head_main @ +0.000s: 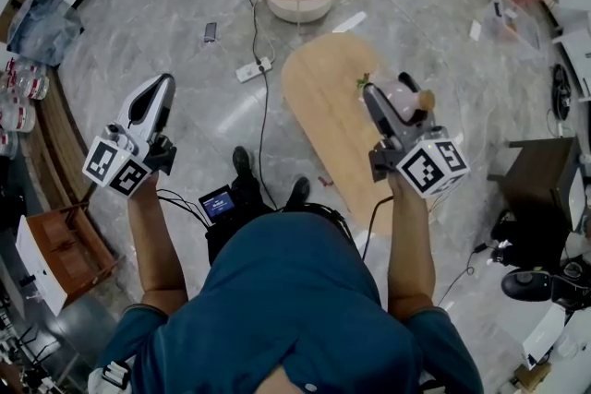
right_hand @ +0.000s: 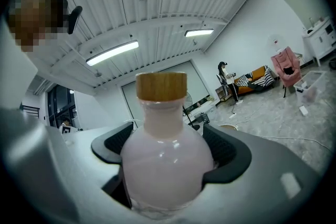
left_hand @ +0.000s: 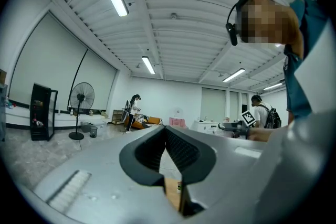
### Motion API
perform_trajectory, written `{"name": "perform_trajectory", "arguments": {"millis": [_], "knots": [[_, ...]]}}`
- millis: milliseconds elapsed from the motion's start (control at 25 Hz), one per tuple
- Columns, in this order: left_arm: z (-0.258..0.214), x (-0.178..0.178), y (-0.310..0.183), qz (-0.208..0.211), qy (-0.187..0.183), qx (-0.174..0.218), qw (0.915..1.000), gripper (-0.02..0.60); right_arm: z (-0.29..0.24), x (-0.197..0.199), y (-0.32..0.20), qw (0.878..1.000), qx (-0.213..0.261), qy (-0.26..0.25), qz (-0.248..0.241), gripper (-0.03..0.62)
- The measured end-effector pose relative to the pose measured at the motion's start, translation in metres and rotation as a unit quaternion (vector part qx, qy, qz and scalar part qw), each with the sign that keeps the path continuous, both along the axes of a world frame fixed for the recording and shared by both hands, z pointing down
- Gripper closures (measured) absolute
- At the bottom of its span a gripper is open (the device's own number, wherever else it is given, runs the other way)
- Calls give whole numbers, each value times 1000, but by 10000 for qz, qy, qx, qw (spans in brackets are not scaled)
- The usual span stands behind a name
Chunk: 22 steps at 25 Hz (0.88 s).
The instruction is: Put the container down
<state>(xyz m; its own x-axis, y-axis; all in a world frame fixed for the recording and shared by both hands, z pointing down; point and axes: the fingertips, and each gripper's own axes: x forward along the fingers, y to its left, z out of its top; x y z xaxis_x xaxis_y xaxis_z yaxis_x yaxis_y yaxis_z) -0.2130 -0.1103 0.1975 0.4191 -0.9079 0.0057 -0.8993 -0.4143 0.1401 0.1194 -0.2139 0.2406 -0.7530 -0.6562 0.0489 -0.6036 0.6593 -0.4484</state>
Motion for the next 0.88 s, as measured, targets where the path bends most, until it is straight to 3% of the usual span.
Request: {"name": "perform_trajectory", "arguments": {"millis": [280, 880], "knots": [[13, -9, -39, 320, 72, -48, 9994, 584, 23, -6, -22, 9995, -105, 30, 297, 180], [45, -70, -119, 807, 154, -321, 9961, 584, 77, -58, -77, 9964, -180, -8, 824, 180]]}}
